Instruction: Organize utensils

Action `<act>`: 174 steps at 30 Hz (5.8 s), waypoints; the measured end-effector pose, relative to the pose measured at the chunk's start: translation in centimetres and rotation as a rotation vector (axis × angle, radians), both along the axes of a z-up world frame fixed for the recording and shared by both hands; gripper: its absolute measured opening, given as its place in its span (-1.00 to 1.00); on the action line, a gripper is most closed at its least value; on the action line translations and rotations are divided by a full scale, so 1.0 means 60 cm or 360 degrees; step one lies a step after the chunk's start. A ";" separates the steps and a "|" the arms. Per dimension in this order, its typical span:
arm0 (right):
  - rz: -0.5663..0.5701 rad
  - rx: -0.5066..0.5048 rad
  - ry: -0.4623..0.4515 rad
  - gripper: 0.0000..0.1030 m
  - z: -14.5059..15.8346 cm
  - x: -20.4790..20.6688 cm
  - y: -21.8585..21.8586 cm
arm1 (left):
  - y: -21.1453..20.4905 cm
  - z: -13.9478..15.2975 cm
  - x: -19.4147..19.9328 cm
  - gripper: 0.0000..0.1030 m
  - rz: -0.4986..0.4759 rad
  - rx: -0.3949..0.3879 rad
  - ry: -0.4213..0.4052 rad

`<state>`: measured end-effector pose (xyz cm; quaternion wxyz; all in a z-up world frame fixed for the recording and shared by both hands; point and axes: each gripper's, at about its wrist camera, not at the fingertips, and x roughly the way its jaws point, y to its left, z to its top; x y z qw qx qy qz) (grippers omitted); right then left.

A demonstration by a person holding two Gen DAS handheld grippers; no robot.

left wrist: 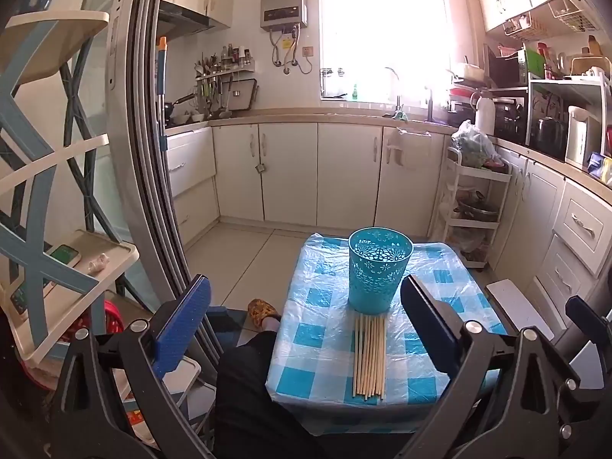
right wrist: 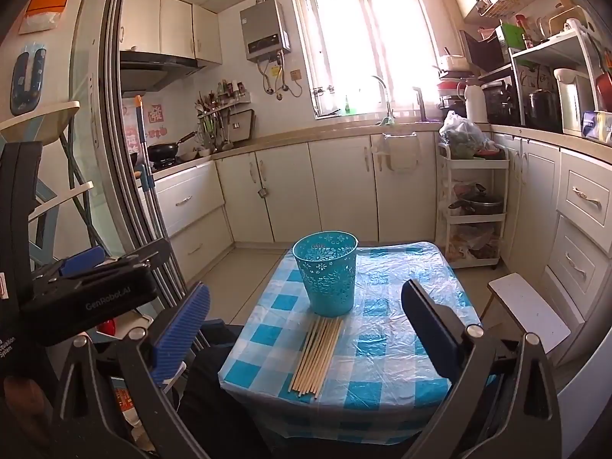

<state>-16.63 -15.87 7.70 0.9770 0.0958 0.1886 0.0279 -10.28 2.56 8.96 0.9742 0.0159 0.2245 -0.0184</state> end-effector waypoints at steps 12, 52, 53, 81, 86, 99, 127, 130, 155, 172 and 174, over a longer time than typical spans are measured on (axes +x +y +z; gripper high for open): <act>-0.0007 0.0000 -0.0005 0.86 -0.002 0.001 0.000 | -0.002 0.001 -0.003 0.85 -0.0003 0.0006 0.0007; -0.0002 0.0008 0.0080 0.86 -0.006 0.008 0.012 | -0.004 -0.007 -0.004 0.85 -0.0008 0.0005 0.0011; 0.0004 0.0006 0.0056 0.86 -0.008 0.006 0.013 | -0.005 -0.008 -0.003 0.85 -0.0009 0.0005 0.0014; -0.0026 0.0137 0.0948 0.02 -0.338 0.328 -0.069 | -0.038 -0.264 0.243 0.85 -0.0117 0.0104 0.0707; 0.0026 0.0177 0.0999 -0.26 -0.379 0.380 -0.040 | -0.041 -0.309 0.280 0.85 -0.0110 0.0098 0.0796; 0.0010 -0.0024 0.0992 -0.38 -0.400 0.432 -0.037 | -0.053 -0.375 0.345 0.85 -0.0119 0.0074 0.0947; 0.0269 -0.0032 0.1013 -0.79 -0.420 0.456 -0.073 | -0.129 -0.474 0.448 0.41 -0.0207 0.0166 0.1065; 0.0273 0.0019 0.1023 -0.80 -0.422 0.462 -0.081 | -0.137 -0.471 0.450 0.22 -0.0244 0.0168 0.1047; 0.0274 0.0156 0.0912 -0.82 -0.431 0.426 -0.108 | -0.061 -0.305 0.378 -0.91 -0.0555 -0.0357 0.0746; 0.0294 0.0307 0.0864 -0.82 -0.435 0.415 -0.142 | -0.104 -0.040 0.471 -0.91 -0.0422 -0.0581 -0.0148; 0.0299 0.0321 0.0862 -0.82 -0.434 0.413 -0.149 | -0.125 -0.045 0.496 -0.91 -0.0355 -0.0547 -0.0195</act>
